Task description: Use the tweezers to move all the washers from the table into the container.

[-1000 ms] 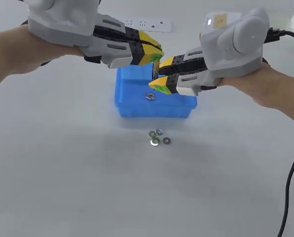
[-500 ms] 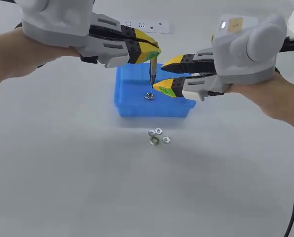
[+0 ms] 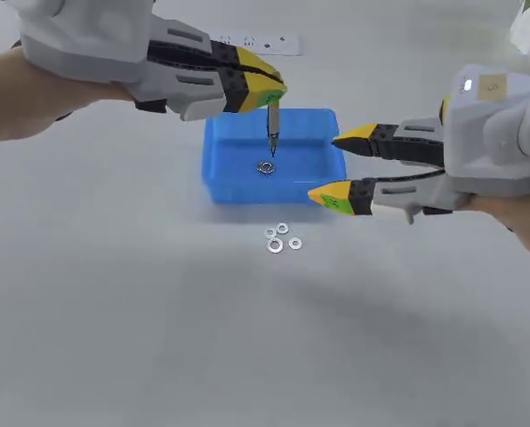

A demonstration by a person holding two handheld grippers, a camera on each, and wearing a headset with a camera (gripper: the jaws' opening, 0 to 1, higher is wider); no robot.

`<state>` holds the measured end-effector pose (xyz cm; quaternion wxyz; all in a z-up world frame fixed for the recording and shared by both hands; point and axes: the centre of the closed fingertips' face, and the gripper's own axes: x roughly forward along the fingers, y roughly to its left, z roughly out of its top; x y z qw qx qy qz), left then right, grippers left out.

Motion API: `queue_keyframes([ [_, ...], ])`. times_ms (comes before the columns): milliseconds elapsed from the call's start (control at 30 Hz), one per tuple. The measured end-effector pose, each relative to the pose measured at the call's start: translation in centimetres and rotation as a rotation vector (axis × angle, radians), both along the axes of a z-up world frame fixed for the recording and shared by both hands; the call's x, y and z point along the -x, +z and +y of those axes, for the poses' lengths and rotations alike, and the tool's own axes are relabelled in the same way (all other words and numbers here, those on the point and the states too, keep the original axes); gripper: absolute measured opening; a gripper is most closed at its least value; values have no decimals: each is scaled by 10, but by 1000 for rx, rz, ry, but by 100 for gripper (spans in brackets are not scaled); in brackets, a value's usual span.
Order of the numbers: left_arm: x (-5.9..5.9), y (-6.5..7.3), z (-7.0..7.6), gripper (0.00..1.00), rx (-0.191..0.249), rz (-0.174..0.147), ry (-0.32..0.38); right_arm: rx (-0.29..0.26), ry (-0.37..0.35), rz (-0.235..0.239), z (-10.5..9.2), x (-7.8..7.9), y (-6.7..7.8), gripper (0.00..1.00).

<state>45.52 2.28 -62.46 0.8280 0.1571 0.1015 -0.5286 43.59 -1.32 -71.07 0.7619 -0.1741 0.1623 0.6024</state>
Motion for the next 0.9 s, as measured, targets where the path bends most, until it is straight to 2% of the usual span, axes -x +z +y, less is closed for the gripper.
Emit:
queue_keyframes([
  [200, 15, 4, -5, 4, -7, -7, -13, 4, -12, 5, -11, 15, 1, 51],
  [267, 20, 6, -6, 4, 9, -1, -12, 1, -10, 12, -14, 22, 0, 54],
  [433, 34, 1, -10, 4, 8, 1, -13, 3, 0, 24, -19, 36, -4, 57],
  [500, 38, 1, -10, 4, 29, -20, 0, 10, 14, 41, -20, 43, -8, 60],
  [533, 39, -1, -9, 4, 42, 2, 17, 12, 24, 62, -20, 49, -10, 62],
  [667, 47, -8, -10, 4, 34, 12, 22, 24, 67, 86, -18, 64, -15, 67],
  [733, 49, -8, -11, 4, 37, 2, 25, 25, 76, 90, -17, 68, -16, 72],
  [800, 49, -10, -11, 4, 59, 13, 30, 27, 86, 91, -15, 73, -17, 77],
  [900, 53, -17, -13, 4, 48, 15, 26, 31, 95, 93, -14, 76, -20, 80],
])
